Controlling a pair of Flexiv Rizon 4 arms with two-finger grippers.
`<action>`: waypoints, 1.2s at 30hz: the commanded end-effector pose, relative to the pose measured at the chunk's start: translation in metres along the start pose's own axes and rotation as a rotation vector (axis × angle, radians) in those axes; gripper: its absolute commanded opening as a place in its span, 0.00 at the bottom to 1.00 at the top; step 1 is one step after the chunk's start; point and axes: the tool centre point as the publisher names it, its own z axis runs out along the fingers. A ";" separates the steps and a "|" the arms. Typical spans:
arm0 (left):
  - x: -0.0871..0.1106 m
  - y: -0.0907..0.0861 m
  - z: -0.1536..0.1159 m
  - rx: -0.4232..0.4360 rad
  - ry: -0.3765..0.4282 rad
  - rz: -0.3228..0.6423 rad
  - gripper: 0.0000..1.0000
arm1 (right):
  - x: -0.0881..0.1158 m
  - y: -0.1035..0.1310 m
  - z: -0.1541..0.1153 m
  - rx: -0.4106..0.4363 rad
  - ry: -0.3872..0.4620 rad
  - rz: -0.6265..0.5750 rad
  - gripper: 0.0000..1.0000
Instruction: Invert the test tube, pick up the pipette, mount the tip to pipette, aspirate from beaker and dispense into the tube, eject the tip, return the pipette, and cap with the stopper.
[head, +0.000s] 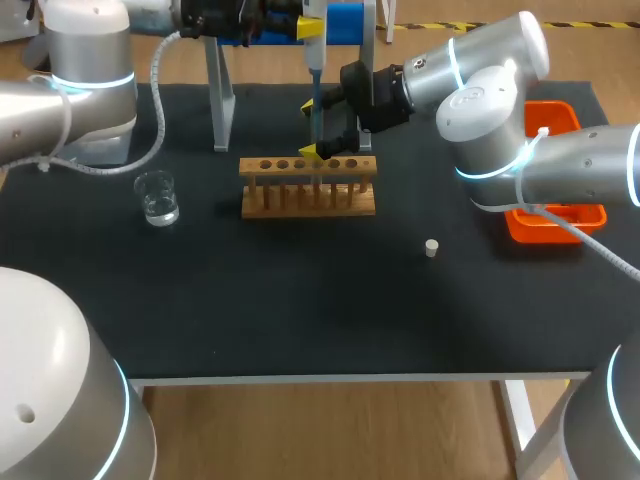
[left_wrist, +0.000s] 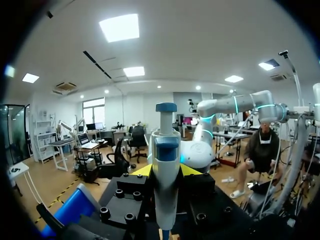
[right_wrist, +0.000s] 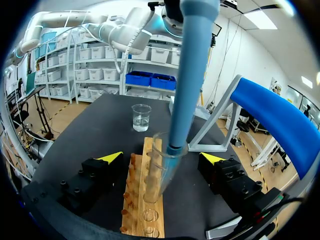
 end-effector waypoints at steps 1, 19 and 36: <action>0.001 -0.001 -0.001 -0.010 -0.002 0.003 0.00 | -0.001 0.000 -0.001 0.003 0.004 0.000 1.00; 0.003 0.000 0.001 -0.008 0.008 -0.003 0.00 | -0.001 0.000 -0.001 0.003 0.004 0.000 1.00; 0.003 0.000 0.001 -0.008 0.008 -0.003 0.00 | -0.006 -0.011 -0.050 -0.041 -0.052 0.039 1.00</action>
